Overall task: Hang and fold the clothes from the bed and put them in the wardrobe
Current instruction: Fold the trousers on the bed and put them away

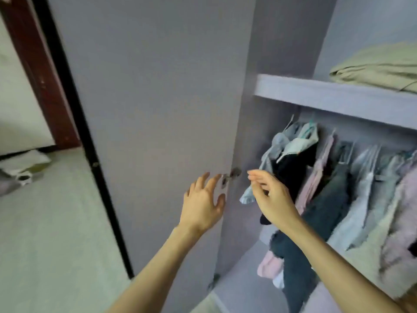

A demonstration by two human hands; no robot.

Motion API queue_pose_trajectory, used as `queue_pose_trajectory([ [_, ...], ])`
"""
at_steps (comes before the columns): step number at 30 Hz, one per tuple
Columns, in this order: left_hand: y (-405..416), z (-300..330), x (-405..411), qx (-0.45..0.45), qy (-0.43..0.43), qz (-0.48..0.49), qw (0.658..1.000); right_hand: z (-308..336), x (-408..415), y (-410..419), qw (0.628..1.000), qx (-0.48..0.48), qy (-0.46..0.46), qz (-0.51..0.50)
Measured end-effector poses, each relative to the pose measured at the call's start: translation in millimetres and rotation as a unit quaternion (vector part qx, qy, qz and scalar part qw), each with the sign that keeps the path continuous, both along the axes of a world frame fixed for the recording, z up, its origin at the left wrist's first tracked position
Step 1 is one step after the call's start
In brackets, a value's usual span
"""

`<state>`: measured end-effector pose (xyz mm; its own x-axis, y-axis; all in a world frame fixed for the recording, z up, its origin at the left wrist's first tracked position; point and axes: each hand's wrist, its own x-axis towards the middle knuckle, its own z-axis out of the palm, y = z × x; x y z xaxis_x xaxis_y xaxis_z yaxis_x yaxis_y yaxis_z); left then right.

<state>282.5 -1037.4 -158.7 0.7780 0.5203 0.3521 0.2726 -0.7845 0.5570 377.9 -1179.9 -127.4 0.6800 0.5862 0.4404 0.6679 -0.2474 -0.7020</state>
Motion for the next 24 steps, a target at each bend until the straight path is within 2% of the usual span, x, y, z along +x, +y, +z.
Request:
queue_pose_trajectory([
  [4,23,-101,-121,-0.12,0.069,0.121,0.983,-83,-63,59,0.971,-0.182,0.08,0.134],
  [7,38,-147,-213,-0.188,0.117,0.216,0.951,-126,-133,106,0.908,-0.297,0.101,0.278],
  [8,48,-158,-255,-0.209,0.115,0.271,0.933,-140,-169,130,0.874,-0.331,0.112,0.337],
  [11,80,-160,-328,-0.214,0.086,0.373,0.899,-156,-243,180,0.818,-0.363,0.124,0.428],
  [14,121,-147,-407,-0.212,0.044,0.473,0.854,-158,-318,251,0.79,-0.356,0.111,0.486],
  [20,180,-133,-536,-0.198,0.011,0.574,0.795,-153,-439,359,0.756,-0.336,0.102,0.553],
  [24,198,-142,-604,-0.228,-0.009,0.627,0.745,-166,-502,412,0.713,-0.364,0.112,0.589],
])
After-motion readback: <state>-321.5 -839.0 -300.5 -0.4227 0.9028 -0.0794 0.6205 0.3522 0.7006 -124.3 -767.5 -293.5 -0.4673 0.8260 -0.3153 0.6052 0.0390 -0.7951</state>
